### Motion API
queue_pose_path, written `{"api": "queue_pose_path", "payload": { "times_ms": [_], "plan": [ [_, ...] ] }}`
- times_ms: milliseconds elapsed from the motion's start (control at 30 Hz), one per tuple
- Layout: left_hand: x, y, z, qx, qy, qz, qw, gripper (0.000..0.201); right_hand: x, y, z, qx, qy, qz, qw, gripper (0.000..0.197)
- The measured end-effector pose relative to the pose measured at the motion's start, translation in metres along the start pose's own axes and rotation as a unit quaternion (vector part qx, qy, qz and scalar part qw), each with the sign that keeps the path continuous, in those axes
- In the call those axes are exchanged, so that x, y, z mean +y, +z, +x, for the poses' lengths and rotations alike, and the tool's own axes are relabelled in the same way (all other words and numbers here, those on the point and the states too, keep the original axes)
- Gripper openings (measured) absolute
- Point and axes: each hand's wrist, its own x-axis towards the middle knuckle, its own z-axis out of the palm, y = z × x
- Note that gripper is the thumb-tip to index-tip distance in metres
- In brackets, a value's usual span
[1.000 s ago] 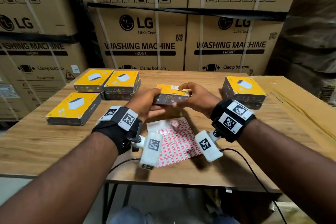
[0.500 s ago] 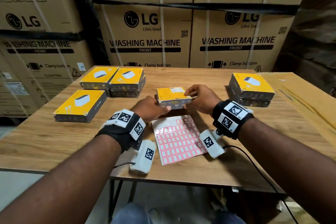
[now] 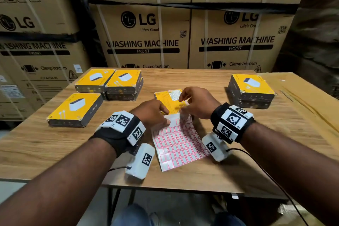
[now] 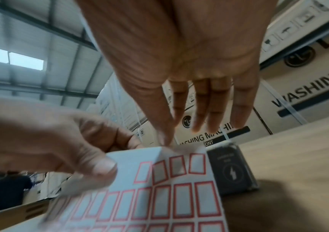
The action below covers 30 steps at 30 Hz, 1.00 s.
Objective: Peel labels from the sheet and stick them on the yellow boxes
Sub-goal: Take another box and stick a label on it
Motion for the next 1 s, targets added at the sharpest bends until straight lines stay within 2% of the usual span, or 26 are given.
{"api": "queue_pose_path", "payload": {
  "times_ms": [67,100,200,267,400,567,733,800,933,1000],
  "plan": [
    [0.004,-0.008,0.001,0.005,0.021,-0.004,1.0,0.006,-0.005,-0.001,-0.003,-0.03,-0.032,0.001,0.999,0.02],
    [0.006,-0.011,0.0,0.008,0.025,-0.013,1.0,0.003,-0.006,-0.002,-0.005,-0.044,-0.041,0.001,0.998,0.02],
    [0.007,-0.017,0.0,0.017,0.023,-0.036,0.999,0.007,-0.006,-0.007,-0.008,-0.069,-0.059,-0.011,0.996,0.025],
    [0.006,-0.018,0.001,0.001,0.028,-0.035,0.999,0.007,-0.004,-0.009,-0.009,-0.076,-0.059,0.0,0.995,0.022],
    [0.009,-0.017,0.0,-0.031,0.032,-0.01,0.999,0.02,-0.004,-0.01,-0.01,-0.061,-0.072,0.046,0.994,0.02],
    [0.012,-0.016,0.003,-0.031,0.024,-0.035,0.999,0.019,-0.004,-0.009,-0.014,-0.043,-0.122,0.027,0.991,0.019],
    [0.011,-0.017,0.007,-0.045,0.008,-0.053,0.998,0.037,-0.004,-0.008,-0.02,-0.046,-0.136,0.004,0.99,0.024],
    [0.013,-0.016,0.007,-0.054,0.015,-0.057,0.997,0.029,-0.007,-0.009,-0.021,-0.028,-0.143,-0.028,0.989,0.023],
    [0.013,-0.014,0.007,-0.028,0.012,-0.089,0.996,0.028,-0.012,-0.011,-0.025,-0.009,-0.146,-0.064,0.987,0.024],
    [0.011,-0.016,0.006,-0.057,0.022,-0.088,0.994,0.031,-0.013,-0.012,-0.027,-0.001,-0.151,-0.068,0.986,0.026]
  ]
}}
